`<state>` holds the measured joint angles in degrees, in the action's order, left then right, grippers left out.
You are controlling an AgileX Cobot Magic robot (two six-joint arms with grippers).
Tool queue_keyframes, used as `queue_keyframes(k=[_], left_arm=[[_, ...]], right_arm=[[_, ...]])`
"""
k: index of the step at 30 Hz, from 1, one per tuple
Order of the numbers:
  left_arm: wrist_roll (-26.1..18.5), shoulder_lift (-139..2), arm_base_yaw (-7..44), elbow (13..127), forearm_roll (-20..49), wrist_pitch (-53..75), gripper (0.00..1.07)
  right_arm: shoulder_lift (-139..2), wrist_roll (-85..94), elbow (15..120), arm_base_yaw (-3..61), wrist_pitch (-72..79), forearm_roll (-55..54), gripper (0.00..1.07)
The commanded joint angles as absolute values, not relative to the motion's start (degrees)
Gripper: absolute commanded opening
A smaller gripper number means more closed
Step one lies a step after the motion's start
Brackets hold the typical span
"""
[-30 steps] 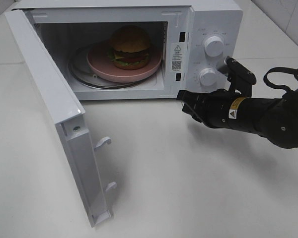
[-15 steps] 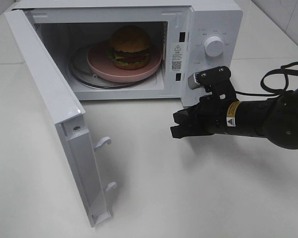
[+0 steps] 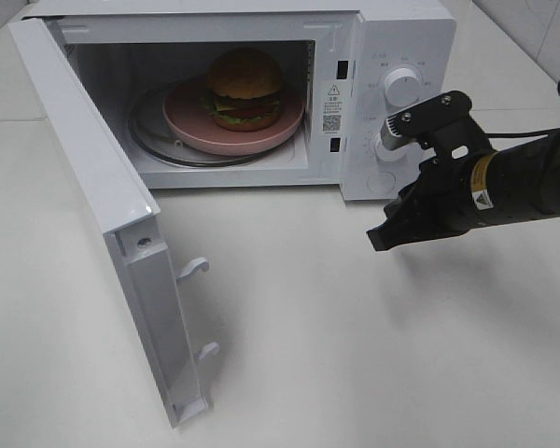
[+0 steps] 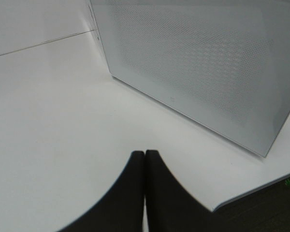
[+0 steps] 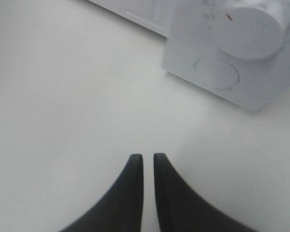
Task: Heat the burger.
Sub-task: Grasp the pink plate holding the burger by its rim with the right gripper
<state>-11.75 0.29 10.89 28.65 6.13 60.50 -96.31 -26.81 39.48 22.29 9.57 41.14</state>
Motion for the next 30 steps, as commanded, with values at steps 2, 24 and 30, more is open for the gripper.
queue_keyframes(k=[2,24,30], left_arm=[[-11.34,0.8,10.83,28.53,6.42,59.64,0.0],[-11.34,0.8,10.83,28.53,6.42,59.64,0.0],[-11.34,0.8,10.83,28.53,6.42,59.64,0.0]], right_arm=[[-93.85,-28.07,39.88,22.17,-2.64,38.79,0.1],[-93.68,21.31,52.2,32.95,-30.08,-7.1,0.12],[-93.74,21.6,56.15,35.24,-30.02,-7.05,0.21]])
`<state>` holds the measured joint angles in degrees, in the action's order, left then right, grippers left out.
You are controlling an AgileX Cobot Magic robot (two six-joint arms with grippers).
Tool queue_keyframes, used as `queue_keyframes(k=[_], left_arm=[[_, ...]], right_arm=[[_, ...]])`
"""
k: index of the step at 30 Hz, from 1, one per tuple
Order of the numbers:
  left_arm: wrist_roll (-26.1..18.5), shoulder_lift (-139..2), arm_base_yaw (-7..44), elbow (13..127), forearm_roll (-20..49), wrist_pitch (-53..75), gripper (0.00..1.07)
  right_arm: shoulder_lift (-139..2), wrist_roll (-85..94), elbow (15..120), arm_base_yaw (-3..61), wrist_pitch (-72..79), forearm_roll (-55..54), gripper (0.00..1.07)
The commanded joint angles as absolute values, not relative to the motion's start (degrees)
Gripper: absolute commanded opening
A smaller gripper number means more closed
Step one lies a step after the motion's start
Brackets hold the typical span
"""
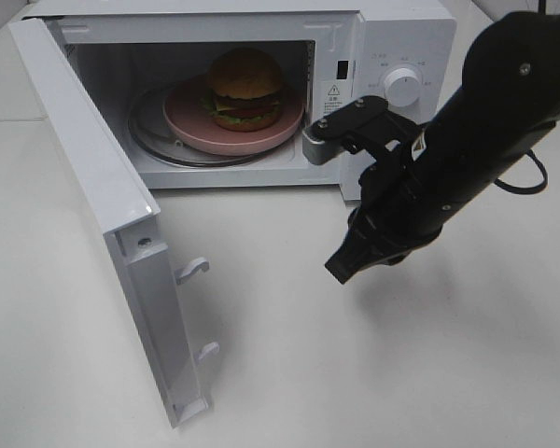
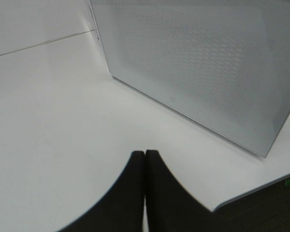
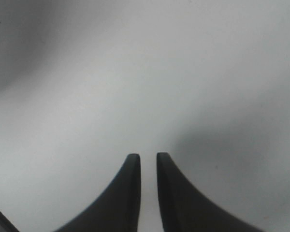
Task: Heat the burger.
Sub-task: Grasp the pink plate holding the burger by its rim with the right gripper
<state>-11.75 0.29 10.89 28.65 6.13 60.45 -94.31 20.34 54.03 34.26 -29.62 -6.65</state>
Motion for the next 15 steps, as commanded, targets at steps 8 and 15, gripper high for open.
queue_keyframes(k=[8,15], left_arm=[[-11.34,0.8,10.83,28.53,6.42,59.64,0.0],[-11.34,0.8,10.83,28.53,6.42,59.64,0.0]], right_arm=[[-93.74,29.16,62.22,35.52,-29.85,-7.1,0.55],[-96.26,37.64,65.83,35.81,-31.28,-7.22,0.62]])
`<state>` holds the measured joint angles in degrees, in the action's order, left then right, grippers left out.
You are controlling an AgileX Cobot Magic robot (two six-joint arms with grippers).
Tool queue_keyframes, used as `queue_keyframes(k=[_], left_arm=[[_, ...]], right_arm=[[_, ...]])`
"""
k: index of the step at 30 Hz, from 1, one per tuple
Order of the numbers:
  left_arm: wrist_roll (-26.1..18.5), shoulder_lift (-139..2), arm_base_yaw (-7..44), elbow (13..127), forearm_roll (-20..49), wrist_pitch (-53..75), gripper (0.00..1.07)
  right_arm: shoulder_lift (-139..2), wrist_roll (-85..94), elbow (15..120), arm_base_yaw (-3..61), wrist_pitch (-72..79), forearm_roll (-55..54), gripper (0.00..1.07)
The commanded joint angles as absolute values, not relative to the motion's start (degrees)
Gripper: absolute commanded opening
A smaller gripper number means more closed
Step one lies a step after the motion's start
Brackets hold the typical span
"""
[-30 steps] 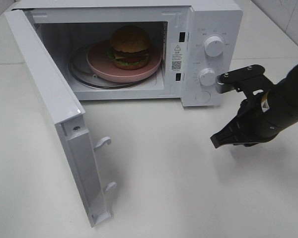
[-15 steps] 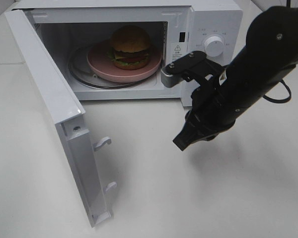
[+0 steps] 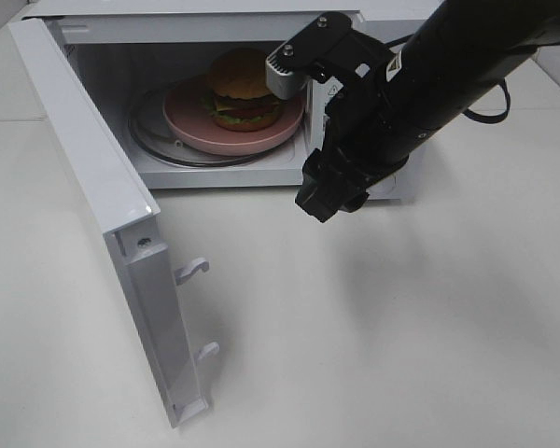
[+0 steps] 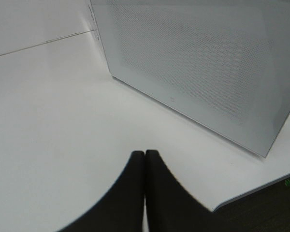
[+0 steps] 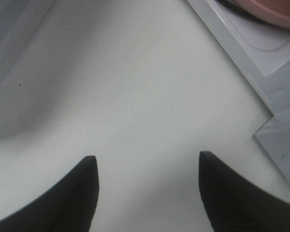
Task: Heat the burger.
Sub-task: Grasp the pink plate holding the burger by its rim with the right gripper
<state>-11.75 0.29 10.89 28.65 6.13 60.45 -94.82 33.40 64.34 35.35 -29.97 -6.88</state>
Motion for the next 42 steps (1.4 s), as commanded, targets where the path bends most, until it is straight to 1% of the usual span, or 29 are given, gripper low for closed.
queue_keyframes(k=[1,8,10,13,14,17,19,20,21,22,23,26,27,29,36,42], left_arm=[[-11.34,0.8,10.83,28.53,6.42,59.64,0.0],[-11.34,0.8,10.83,28.53,6.42,59.64,0.0],[-11.34,0.8,10.83,28.53,6.42,59.64,0.0],[-11.34,0.8,10.83,28.53,6.42,59.64,0.0],[-11.34,0.8,10.83,28.53,6.42,59.64,0.0],[-11.34,0.8,10.83,28.53,6.42,59.64,0.0],[-11.34,0.8,10.83,28.53,6.42,59.64,0.0],[-11.34,0.8,10.83,28.53,6.42,59.64,0.0],[-11.34,0.8,10.83,28.53,6.42,59.64,0.0],[-11.34,0.8,10.83,28.53,6.42,59.64,0.0],[-11.34,0.8,10.83,28.53,6.42,59.64,0.0],[-11.34,0.8,10.83,28.53,6.42,59.64,0.0],[-11.34,0.8,10.83,28.53,6.42,59.64,0.0],[-11.34,0.8,10.83,28.53,6.42,59.64,0.0],[-11.34,0.8,10.83,28.53,6.42,59.64,0.0],[-11.34,0.8,10.83,28.53,6.42,59.64,0.0]], right_arm=[[-96.94,38.67,66.41,36.15,-31.4,-7.05,0.62],[-101.59,43.26,70.99,36.84,-31.4,-6.36,0.62],[-104.56,45.09,74.66,37.47,-31.11,-6.13,0.65],[-105.31,45.38,75.63,37.47,-31.11,-6.07,0.66],[-106.8,45.84,77.35,38.27,-31.0,-6.07,0.68],[-108.35,47.1,78.84,38.9,-30.42,-5.56,0.71],[-110.64,48.19,81.13,40.97,-27.44,-0.57,0.73],[-110.64,48.19,81.13,40.97,-27.44,-0.57,0.73],[-111.78,48.13,82.05,42.11,-25.5,3.67,0.74],[-111.78,48.13,82.05,42.11,-25.5,3.67,0.74],[-112.87,48.13,82.79,42.91,-24.58,6.99,0.75],[-113.27,48.13,83.19,43.14,-24.47,8.31,0.75],[-114.82,48.07,84.45,43.89,-23.84,10.77,0.75],[-116.02,48.07,85.83,44.18,-23.61,11.63,0.75],[-121.58,45.32,92.82,44.18,-23.95,11.63,0.75],[-125.08,44.86,95.8,44.18,-24.06,12.32,0.75]])
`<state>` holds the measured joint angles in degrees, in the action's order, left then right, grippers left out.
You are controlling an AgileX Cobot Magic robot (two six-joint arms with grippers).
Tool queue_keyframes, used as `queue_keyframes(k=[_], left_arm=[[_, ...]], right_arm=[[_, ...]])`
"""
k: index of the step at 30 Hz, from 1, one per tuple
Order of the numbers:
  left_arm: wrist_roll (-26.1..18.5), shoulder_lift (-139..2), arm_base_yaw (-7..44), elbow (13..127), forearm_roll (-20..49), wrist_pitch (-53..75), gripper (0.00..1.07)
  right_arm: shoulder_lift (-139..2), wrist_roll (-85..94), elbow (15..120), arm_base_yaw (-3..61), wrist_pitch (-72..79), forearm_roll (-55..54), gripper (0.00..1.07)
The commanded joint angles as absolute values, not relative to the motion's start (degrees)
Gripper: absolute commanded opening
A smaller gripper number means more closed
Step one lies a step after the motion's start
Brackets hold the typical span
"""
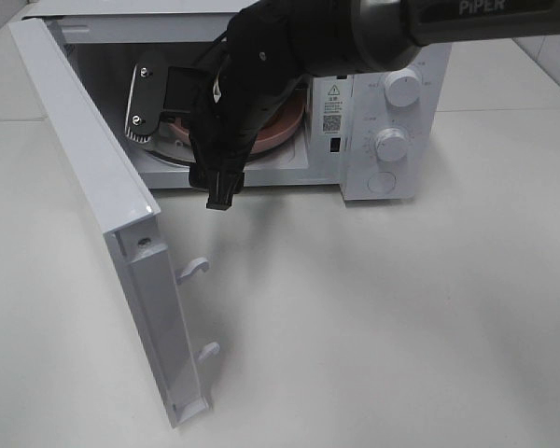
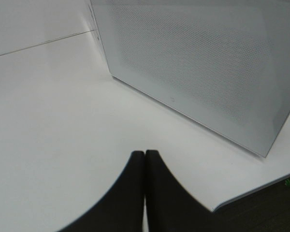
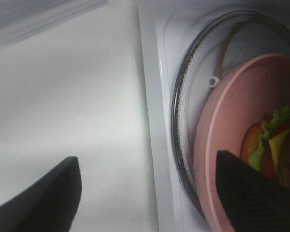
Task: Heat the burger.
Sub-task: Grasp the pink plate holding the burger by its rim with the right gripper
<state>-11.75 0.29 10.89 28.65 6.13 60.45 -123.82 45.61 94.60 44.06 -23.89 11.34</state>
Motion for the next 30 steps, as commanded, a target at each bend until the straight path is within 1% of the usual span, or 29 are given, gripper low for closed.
queue_keyframes(k=[1,7,9,12,13,24,27,30], left_arm=[[-11.34,0.8,10.83,28.53,6.42,59.64,0.0],[-11.23,0.8,10.83,28.53,6.36,59.64,0.0],[-11.23,0.8,10.83,28.53,6.3,59.64,0.0],[-11.23,0.8,10.83,28.53,6.3,59.64,0.0],[-11.23,0.8,10.83,28.53,6.3,59.64,0.0],[-11.17,0.8,10.83,28.53,6.3,59.64,0.0],[-11.17,0.8,10.83,28.53,6.3,59.64,0.0],[-11.17,0.8,10.83,28.53,6.3,59.64,0.0]], right_arm=[[-125.08,44.86,95.8,44.18,-24.06,12.32,0.75],[-127.43,43.26,96.94,44.18,-23.78,16.5,0.74],[-128.92,41.2,97.69,43.95,-23.72,19.42,0.74],[-129.14,40.11,97.69,43.95,-23.38,20.57,0.74],[-129.49,38.85,97.69,43.95,-23.32,22.63,0.74],[-130.46,34.84,97.69,42.0,-23.03,24.52,0.74],[-130.46,31.91,97.69,42.06,-24.24,27.73,0.74],[-130.46,30.83,97.69,42.11,-24.12,28.19,0.74]])
